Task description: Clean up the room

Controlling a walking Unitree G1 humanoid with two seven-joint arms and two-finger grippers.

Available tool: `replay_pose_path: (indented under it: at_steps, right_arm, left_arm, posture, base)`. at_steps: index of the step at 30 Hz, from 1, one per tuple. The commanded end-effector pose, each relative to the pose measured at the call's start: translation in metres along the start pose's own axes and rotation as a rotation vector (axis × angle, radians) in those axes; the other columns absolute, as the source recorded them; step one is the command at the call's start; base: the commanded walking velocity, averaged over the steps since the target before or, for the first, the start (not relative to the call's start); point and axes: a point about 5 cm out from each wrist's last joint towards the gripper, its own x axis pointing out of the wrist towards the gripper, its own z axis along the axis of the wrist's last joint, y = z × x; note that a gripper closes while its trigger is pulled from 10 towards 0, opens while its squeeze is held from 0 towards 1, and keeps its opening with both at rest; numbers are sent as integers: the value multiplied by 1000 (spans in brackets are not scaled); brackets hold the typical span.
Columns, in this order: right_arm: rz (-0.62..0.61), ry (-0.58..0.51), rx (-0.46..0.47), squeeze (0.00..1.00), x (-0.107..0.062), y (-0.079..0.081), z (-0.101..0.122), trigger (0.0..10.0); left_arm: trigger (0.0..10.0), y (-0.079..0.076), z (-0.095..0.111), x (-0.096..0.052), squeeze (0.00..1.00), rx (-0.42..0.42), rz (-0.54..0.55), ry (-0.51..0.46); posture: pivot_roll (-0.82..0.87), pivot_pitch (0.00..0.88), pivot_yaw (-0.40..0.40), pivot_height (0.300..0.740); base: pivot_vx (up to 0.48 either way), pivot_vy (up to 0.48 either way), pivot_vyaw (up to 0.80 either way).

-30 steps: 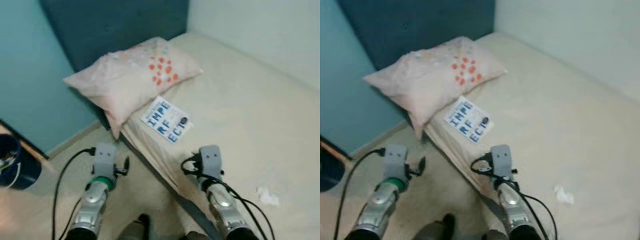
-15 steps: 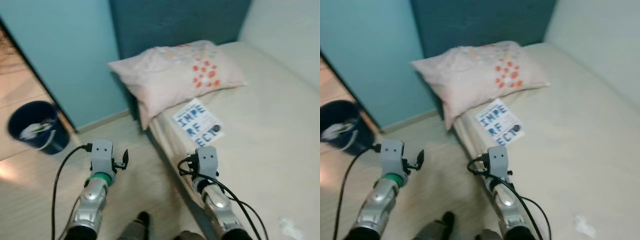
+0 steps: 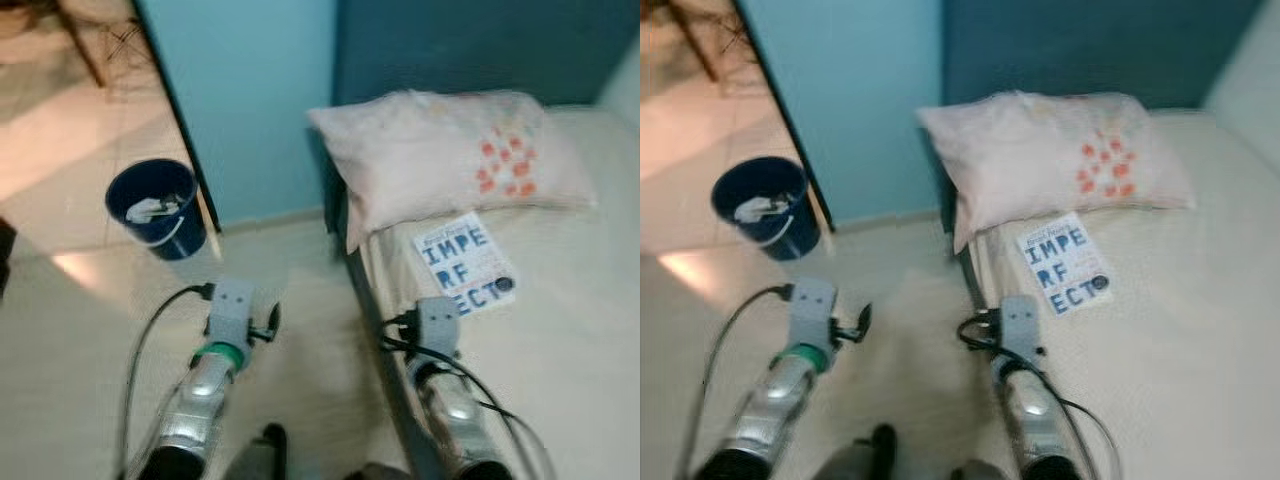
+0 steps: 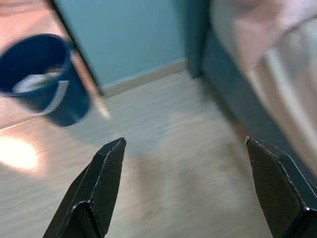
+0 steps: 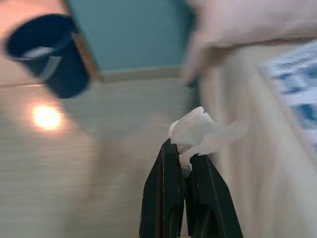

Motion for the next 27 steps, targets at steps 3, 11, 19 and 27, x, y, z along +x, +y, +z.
replay_pose_path:
  at_steps: [3,11,19,27]
  right_arm:
    - [-50,23,28,0,-8,-7,-9,10000]
    - [-144,-22,49,0,-11,-30,1,10000]
    - [-83,-5,37,0,0,-21,7,10000]
    - [-104,91,-5,0,2,-24,-2,10000]
  left_arm:
    - [10000,0,-1,3,0,-37,22,19]
    - [10000,5,-4,-1,0,-57,47,37]
    - [10000,17,3,2,0,-107,133,29]
    - [10000,6,-3,4,0,-80,89,58]
  posture:
    - [35,127,80,740]
    - [35,146,91,740]
    - [73,156,-2,740]
    - [75,148,34,740]
  base:
    - [0,0,800]
    - [0,0,800]
    - [0,0,800]
    - [0,0,500]
